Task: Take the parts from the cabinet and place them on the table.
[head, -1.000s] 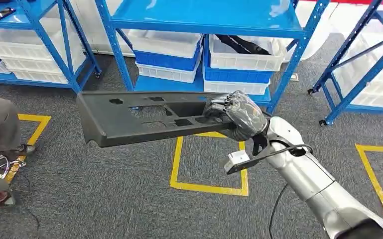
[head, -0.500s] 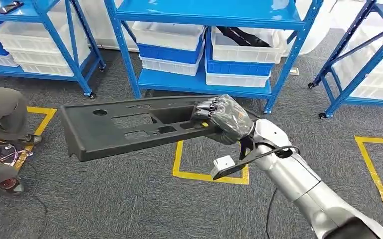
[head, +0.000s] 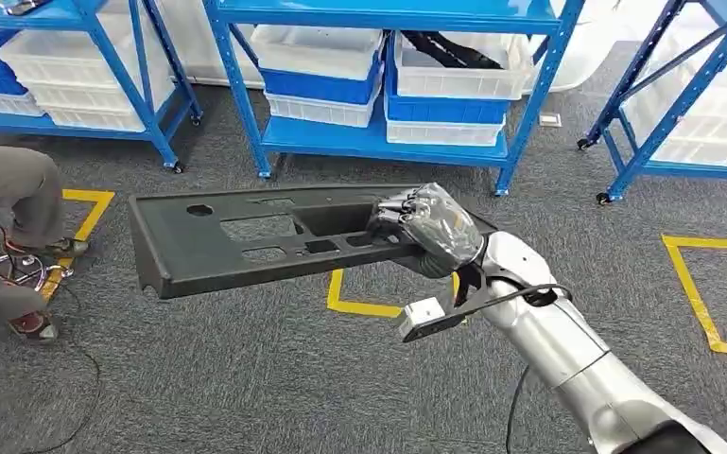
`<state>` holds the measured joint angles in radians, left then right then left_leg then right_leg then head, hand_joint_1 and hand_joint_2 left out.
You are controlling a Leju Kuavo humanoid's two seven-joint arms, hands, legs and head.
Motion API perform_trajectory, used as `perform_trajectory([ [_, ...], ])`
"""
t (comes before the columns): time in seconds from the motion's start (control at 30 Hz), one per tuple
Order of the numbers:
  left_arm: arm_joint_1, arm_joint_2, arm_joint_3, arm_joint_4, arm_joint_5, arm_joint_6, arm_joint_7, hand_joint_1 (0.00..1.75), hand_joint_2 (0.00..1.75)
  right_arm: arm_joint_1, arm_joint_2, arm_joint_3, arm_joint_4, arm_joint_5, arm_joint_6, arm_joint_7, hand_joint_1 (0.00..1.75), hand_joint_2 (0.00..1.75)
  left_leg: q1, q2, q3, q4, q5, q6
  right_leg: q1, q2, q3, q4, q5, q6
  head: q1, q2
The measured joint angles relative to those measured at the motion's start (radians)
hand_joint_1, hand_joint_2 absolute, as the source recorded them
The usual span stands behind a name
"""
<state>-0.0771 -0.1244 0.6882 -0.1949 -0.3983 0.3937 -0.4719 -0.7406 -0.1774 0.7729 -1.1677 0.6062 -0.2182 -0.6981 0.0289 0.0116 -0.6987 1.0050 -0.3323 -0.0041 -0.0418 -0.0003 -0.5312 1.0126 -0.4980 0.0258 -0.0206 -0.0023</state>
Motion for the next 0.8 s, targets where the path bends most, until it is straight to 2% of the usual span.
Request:
perform_trajectory([
  [0.03, 0.001, 0.0, 0.0, 0.0, -0.001, 0.0, 0.0, 0.0, 0.0, 0.003, 0.005, -0.003, 0.002, 0.008, 0.003, 0.0, 1.68, 1.75, 0.0, -0.002, -0.013, 0.03, -0.06, -0.003, 0.004, 0.0, -0.012, 0.0, 0.012, -0.011, 0.0, 0.0],
  [0.07, 0.002, 0.0, 0.0, 0.0, -0.001, 0.0, -0.001, 0.0, 0.0, 0.003, 0.007, -0.007, 0.002, 0.016, 0.004, 0.0, 1.68, 1.75, 0.0, -0.004, -0.029, 0.09, -0.131, -0.005, 0.006, -0.002, -0.025, 0.0, 0.023, -0.024, 0.0, 0.0],
  [0.1, 0.001, 0.0, 0.001, 0.0, -0.001, 0.0, -0.002, 0.0, 0.0, 0.003, 0.011, -0.015, 0.002, 0.023, 0.006, 0.0, 1.68, 1.75, 0.0, -0.007, -0.048, 0.177, -0.201, -0.008, 0.01, -0.002, -0.041, 0.001, 0.036, -0.029, -0.002, 0.0],
  [0.13, 0.001, 0.002, 0.002, 0.0, -0.001, 0.0, -0.002, 0.0, 0.0, 0.003, 0.018, -0.021, 0.003, 0.026, 0.008, 0.0, 1.68, 1.75, 0.0, -0.008, -0.06, 0.242, -0.237, -0.01, 0.012, -0.002, -0.054, 0.001, 0.046, -0.03, 0.0, 0.0],
  [0.17, 0.001, 0.002, 0.002, 0.0, -0.001, 0.0, -0.002, 0.0, 0.0, 0.004, 0.02, -0.026, 0.005, 0.03, 0.014, 0.0, 1.68, 1.75, 0.0, -0.01, -0.066, 0.304, -0.25, -0.011, 0.014, -0.002, -0.068, 0.002, 0.058, -0.03, -0.001, 0.0],
  [0.2, 0.001, 0.003, 0.003, 0.0, -0.001, 0.001, -0.002, 0.0, 0.0, 0.006, 0.022, -0.029, 0.008, 0.034, 0.019, 0.0, 1.68, 1.75, 0.0, -0.01, -0.051, 0.333, -0.225, -0.008, 0.016, -0.002, -0.088, 0.002, 0.073, -0.027, 0.0, 0.0],
  [0.23, 0.001, 0.002, 0.003, 0.0, -0.001, 0.001, -0.002, 0.0, 0.0, 0.008, 0.024, -0.031, 0.01, 0.037, 0.02, 0.0, 1.68, 1.75, 0.0, -0.01, -0.025, 0.316, -0.195, -0.006, 0.016, -0.002, -0.1, 0.002, 0.083, -0.025, 0.0, 0.0],
  [0.27, 0.001, 0.002, 0.003, 0.0, 0.0, 0.002, -0.002, 0.0, 0.0, 0.01, 0.026, -0.033, 0.011, 0.039, 0.02, 0.0, 1.68, 1.75, 0.0, -0.01, 0.026, 0.262, -0.161, -0.002, 0.016, -0.001, -0.114, 0.002, 0.095, -0.021, -0.001, 0.0],
  [0.3, 0.0, 0.002, 0.004, 0.0, 0.0, 0.003, -0.002, 0.0, 0.0, 0.009, 0.027, -0.037, 0.012, 0.04, 0.021, 0.0, 1.68, 1.75, 0.0, -0.01, 0.094, 0.18, -0.151, 0.003, 0.016, 0.0, -0.124, 0.002, 0.105, -0.015, 0.0, 0.0],
  [0.33, -0.002, 0.003, 0.005, 0.0, 0.0, 0.005, -0.002, 0.0, 0.0, 0.009, 0.032, -0.043, 0.012, 0.04, 0.021, 0.0, 1.68, 1.75, 0.0, -0.015, 0.168, 0.092, -0.178, 0.011, 0.016, 0.0, -0.127, 0.004, 0.113, -0.009, -0.002, 0.0],
  [0.37, -0.004, 0.003, 0.006, -0.001, 0.002, 0.006, -0.002, 0.0, 0.0, 0.007, 0.033, -0.052, 0.013, 0.04, 0.023, 0.0, 1.68, 1.75, -0.007, -0.017, 0.222, 0.003, -0.208, 0.012, 0.023, -0.001, -0.131, 0.004, 0.122, -0.002, 0.0, 0.0],
  [0.4, -0.006, 0.003, 0.01, -0.001, 0.002, 0.006, -0.002, 0.0, 0.0, 0.004, 0.035, -0.055, 0.013, 0.039, 0.025, 0.0, 1.68, 1.75, -0.01, -0.017, 0.223, -0.005, -0.213, 0.012, 0.021, -0.004, -0.133, -0.001, 0.134, 0.007, 0.001, 0.0],
  [0.47, -0.004, 0.003, 0.011, -0.001, 0.002, 0.006, -0.003, 0.0, 0.0, 0.002, 0.04, -0.057, 0.016, 0.039, 0.035, 0.0, 1.68, 1.75, -0.019, -0.017, 0.21, -0.007, -0.196, 0.027, 0.016, -0.005, -0.132, -0.017, 0.158, 0.024, -0.002, 0.0],
  [0.5, -0.004, 0.002, 0.012, 0.0, 0.003, 0.007, -0.003, 0.0, 0.0, 0.004, 0.041, -0.059, 0.018, 0.04, 0.038, 0.0, 1.68, 1.75, -0.015, -0.013, 0.202, -0.019, -0.177, 0.037, 0.028, -0.003, -0.137, -0.02, 0.162, 0.034, 0.0, 0.0],
  [0.53, -0.005, -0.001, 0.013, 0.0, 0.003, 0.007, -0.004, 0.0, 0.0, 0.004, 0.04, -0.064, 0.021, 0.043, 0.04, 0.0, 1.68, 1.75, -0.016, -0.008, 0.189, -0.021, -0.16, 0.047, 0.021, -0.003, -0.156, 0.008, 0.116, 0.024, 0.0, 0.0],
  [0.57, -0.005, 0.0, 0.013, 0.0, 0.003, 0.007, -0.004, 0.0, 0.0, 0.003, 0.04, -0.069, 0.022, 0.052, 0.04, 0.0, 1.68, 1.75, -0.016, -0.007, 0.176, -0.02, -0.149, 0.059, 0.021, -0.003, -0.176, 0.057, 0.063, 0.012, 0.005, 0.0],
  [0.6, -0.005, 0.0, 0.014, 0.0, 0.003, 0.008, -0.004, 0.0, 0.0, 0.005, 0.041, -0.071, 0.023, 0.06, 0.04, 0.0, 1.68, 1.75, -0.019, -0.007, 0.16, -0.02, -0.135, 0.062, 0.02, -0.002, -0.197, 0.138, 0.006, 0.004, 0.004, 0.0],
  [0.63, -0.004, 0.0, 0.015, 0.0, 0.003, 0.008, -0.004, 0.0, 0.0, 0.006, 0.041, -0.071, 0.024, 0.066, 0.04, 0.002, 1.68, 1.75, -0.022, -0.006, 0.143, -0.019, -0.122, 0.064, 0.02, -0.002, -0.218, 0.221, -0.034, 0.005, 0.005, 0.0],
  [0.67, -0.004, 0.0, 0.017, 0.0, 0.003, 0.007, -0.004, 0.0, 0.0, 0.01, 0.042, -0.072, 0.026, 0.072, 0.039, 0.005, 1.68, 1.75, -0.023, -0.006, 0.125, -0.018, -0.108, 0.065, 0.021, -0.002, -0.23, 0.293, -0.053, 0.013, 0.004, 0.0],
  [0.7, -0.004, 0.0, 0.018, 0.0, 0.003, 0.006, -0.005, 0.0, 0.0, 0.014, 0.042, -0.073, 0.027, 0.077, 0.039, 0.009, 1.68, 1.75, -0.026, -0.006, 0.108, -0.018, -0.096, 0.065, 0.022, -0.002, -0.222, 0.32, -0.046, 0.023, 0.005, 0.0],
  [0.73, -0.004, -0.002, 0.018, 0.0, 0.002, 0.006, -0.006, 0.0, 0.0, 0.015, 0.042, -0.076, 0.03, 0.081, 0.038, 0.017, 1.68, 1.75, -0.028, -0.006, 0.091, -0.017, -0.083, 0.064, 0.022, -0.002, -0.19, 0.302, -0.023, 0.033, 0.003, 0.0],
  [0.77, -0.004, -0.002, 0.019, 0.0, 0.002, 0.006, -0.006, 0.0, 0.0, 0.014, 0.042, -0.081, 0.032, 0.084, 0.038, 0.021, 1.68, 1.75, -0.029, -0.006, 0.077, -0.016, -0.072, 0.062, 0.023, -0.002, -0.142, 0.246, 0.005, 0.039, 0.005, 0.0],
  [0.8, -0.005, -0.003, 0.019, 0.0, 0.001, 0.006, -0.007, 0.0, 0.0, 0.011, 0.044, -0.088, 0.032, 0.086, 0.038, 0.024, 1.68, 1.75, -0.029, -0.006, 0.063, -0.015, -0.06, 0.058, 0.026, -0.002, -0.077, 0.159, 0.024, 0.038, 0.005, 0.0],
])
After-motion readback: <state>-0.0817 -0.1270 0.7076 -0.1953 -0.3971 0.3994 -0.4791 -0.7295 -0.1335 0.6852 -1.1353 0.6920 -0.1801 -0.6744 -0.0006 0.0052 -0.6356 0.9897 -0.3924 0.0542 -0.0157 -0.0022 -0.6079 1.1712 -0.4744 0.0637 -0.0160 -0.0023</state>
